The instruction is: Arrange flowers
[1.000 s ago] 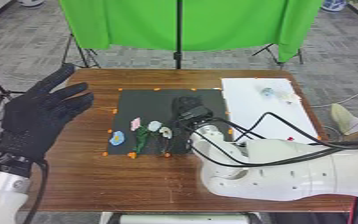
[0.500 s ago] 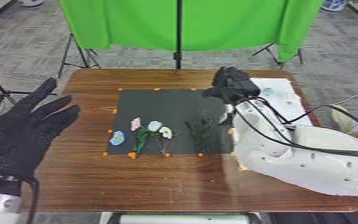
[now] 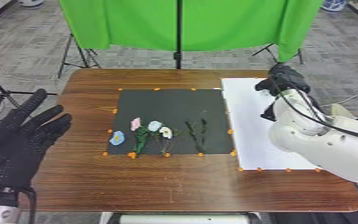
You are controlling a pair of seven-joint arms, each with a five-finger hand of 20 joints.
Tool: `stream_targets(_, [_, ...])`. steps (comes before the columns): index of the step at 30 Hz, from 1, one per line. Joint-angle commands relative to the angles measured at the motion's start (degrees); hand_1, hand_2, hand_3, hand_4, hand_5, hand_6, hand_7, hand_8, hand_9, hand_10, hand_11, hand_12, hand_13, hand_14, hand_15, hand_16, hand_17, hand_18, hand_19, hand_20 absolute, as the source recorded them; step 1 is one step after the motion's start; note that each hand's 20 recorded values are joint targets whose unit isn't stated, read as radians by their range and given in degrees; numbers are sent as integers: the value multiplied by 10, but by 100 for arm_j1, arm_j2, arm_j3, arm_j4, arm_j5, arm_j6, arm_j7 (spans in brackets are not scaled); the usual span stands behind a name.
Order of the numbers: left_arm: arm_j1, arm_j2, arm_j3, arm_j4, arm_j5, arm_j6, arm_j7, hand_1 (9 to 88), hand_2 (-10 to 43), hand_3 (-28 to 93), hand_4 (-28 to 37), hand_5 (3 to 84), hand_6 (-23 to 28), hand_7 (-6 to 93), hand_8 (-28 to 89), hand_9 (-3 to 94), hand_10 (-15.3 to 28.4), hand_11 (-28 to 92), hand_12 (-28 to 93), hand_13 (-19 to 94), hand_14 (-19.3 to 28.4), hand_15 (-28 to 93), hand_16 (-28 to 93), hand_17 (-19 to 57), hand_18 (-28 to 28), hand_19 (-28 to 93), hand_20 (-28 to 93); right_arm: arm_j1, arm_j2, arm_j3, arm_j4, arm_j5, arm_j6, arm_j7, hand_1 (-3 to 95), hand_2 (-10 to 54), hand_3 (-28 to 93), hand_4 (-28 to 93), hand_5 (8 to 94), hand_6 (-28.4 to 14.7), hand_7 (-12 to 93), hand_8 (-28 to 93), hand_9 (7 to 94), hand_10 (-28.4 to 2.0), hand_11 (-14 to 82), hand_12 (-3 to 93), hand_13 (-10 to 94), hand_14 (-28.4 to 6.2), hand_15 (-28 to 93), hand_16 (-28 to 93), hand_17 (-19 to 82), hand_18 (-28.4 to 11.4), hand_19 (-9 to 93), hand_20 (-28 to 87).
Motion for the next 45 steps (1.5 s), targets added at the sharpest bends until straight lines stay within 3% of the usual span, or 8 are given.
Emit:
stream_targets(1, [-47, -34, 35, 49, 6, 55, -198, 225, 82, 753, -266, 287, 65, 165, -110, 270, 206, 271, 116, 203, 278, 495, -87, -90, 284, 571, 236, 133, 380, -159, 440, 359, -378, 93, 338, -95, 744, -283, 460, -46, 93, -104, 772, -156, 226, 144, 767, -99, 616, 147, 281, -237, 852, 145])
stream_targets(5, [-38, -47, 35, 52, 30, -27, -223, 225, 82, 753, -266, 287, 64, 165, -110, 270, 205, 272, 116, 203, 278, 495, -87, -90, 284, 570, 236, 443, 347, -814, 673, -175, -731, 221, 339, -95, 745, -283, 451, -39, 95, -104, 765, -156, 228, 143, 761, -100, 619, 144, 278, -238, 853, 137])
stream_targets(16, [-4, 16, 36, 19, -5, -7, -126, 224, 81, 755, -265, 287, 64, 166, -110, 270, 205, 271, 116, 203, 278, 496, -87, -90, 284, 569, 237, 391, 84, -631, 1260, 253, -1403, -215, 342, -95, 744, -283, 362, 3, 104, -108, 742, -158, 224, 143, 756, -99, 629, 146, 274, -239, 852, 120])
stream_targets(25, [8, -8, 37, 33, 2, -63, -119, 224, 80, 755, -265, 287, 64, 166, -110, 271, 205, 271, 116, 204, 278, 494, -87, -90, 284, 569, 237, 599, -123, -1077, 1498, 1, -1313, -425, 358, -95, 736, -283, 381, 49, 136, -125, 728, -154, 222, 142, 744, -90, 633, 144, 271, -228, 826, 107])
stream_targets(30, [-52, -71, 46, 38, 31, -119, -230, 224, 81, 754, -266, 287, 64, 167, -111, 271, 206, 272, 116, 204, 277, 494, -86, -90, 284, 569, 237, 486, -142, -1130, 1511, 9, -1209, -505, 377, -95, 733, -283, 476, 62, 147, -140, 727, -143, 214, 141, 741, -81, 625, 146, 270, -226, 814, 113])
stream_targets(33, [-28, -86, 44, 28, 41, -123, -208, 224, 82, 753, -265, 287, 64, 168, -110, 270, 206, 272, 116, 204, 277, 495, -86, -90, 284, 569, 237, 592, -160, -1553, 1542, -287, -756, -539, 438, -95, 725, -282, 638, 69, 149, -133, 777, -101, 197, 142, 760, -60, 598, 152, 283, -214, 798, 128])
stream_targets(37, [-63, -119, 45, 24, 53, -108, -265, 224, 82, 753, -264, 287, 64, 167, -111, 271, 206, 272, 116, 204, 277, 495, -86, -90, 284, 569, 237, 649, -122, -1904, 1488, -728, -161, -498, 552, -95, 614, -283, 841, 59, 159, -11, 913, -54, 96, 267, 822, -30, 564, 193, 316, -181, 796, 182])
stream_targets(45, [-57, -159, -11, -3, 82, -124, -312, 224, 81, 754, -264, 288, 65, 167, -111, 271, 206, 272, 115, 204, 279, 496, -87, -90, 284, 569, 237, 764, -92, -1600, 890, -1258, 781, -566, 559, -95, 665, -283, 880, 35, 164, 18, 937, -56, 118, 296, 844, -18, 577, 204, 326, -167, 818, 192])
